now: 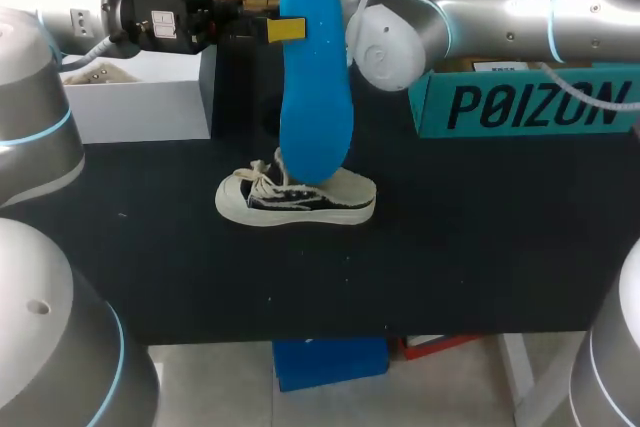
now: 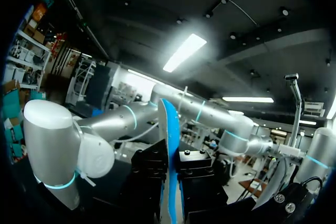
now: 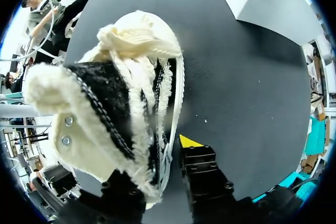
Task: Take the shoe out of the shoebox, open the shoe tongue, remove and reinsert the insole, then place the shoe into the shoebox
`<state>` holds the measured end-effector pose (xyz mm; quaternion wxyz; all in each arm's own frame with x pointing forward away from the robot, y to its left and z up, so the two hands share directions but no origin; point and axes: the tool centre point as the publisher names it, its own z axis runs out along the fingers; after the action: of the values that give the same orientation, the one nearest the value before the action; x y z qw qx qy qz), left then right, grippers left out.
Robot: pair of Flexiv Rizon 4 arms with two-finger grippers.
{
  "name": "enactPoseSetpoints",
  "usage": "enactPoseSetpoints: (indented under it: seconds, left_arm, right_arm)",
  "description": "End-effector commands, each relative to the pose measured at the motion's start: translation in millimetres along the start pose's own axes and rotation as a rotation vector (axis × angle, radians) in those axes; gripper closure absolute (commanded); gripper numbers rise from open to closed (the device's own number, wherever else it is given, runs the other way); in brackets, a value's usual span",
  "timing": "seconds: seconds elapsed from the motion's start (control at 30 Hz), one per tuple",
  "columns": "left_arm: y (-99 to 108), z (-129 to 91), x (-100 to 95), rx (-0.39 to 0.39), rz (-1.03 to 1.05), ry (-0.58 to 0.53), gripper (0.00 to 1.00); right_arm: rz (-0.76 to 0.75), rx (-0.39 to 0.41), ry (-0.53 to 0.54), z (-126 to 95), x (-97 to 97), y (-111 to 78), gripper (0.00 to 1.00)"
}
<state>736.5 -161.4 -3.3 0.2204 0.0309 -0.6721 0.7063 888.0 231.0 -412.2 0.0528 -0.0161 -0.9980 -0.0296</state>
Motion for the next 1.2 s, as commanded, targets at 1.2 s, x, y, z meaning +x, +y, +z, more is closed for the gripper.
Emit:
enactPoseSetpoints:
  seconds: [1.2]
  left_arm:
    - [1.1,0.9,0.7,0.002,0.001,-0.004,1.00]
  right_arm:
    - [0.776,0.201,-0.271,-87.5,-34.2,-57.7,1.00]
